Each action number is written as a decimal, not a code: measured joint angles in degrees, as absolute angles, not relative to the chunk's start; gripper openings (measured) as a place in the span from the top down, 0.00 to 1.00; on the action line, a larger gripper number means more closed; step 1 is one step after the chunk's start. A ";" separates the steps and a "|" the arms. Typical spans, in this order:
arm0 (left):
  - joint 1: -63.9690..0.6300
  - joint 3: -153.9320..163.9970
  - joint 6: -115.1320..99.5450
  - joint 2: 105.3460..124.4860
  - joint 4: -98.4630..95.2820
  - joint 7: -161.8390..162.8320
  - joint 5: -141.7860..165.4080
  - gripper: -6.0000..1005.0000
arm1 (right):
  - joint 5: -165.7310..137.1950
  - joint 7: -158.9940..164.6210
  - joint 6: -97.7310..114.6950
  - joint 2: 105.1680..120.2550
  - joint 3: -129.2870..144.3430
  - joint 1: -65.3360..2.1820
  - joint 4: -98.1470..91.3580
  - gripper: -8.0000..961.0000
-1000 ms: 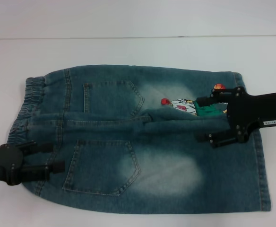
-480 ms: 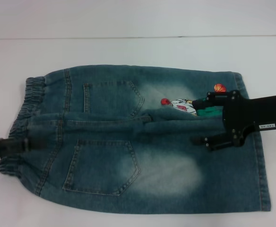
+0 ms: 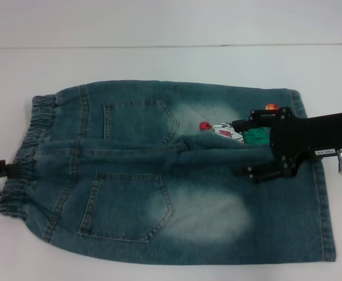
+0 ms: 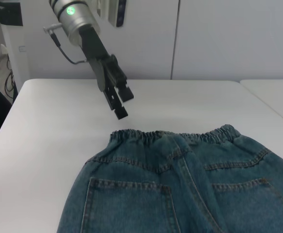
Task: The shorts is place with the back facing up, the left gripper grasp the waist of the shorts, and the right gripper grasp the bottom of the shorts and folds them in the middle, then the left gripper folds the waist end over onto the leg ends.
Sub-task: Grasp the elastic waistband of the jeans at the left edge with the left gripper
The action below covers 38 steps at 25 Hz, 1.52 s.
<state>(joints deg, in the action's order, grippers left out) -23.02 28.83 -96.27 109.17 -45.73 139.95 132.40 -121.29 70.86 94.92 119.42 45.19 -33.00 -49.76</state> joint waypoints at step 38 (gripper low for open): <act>-28.87 29.71 -93.59 109.59 -45.01 143.36 145.74 0.07 | -121.28 70.92 94.92 119.44 45.17 -33.93 -49.49 0.07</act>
<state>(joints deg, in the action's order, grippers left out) -28.87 29.71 -93.59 109.59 -45.01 143.36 145.74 -121.28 70.92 94.92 119.44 45.18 -33.93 -49.49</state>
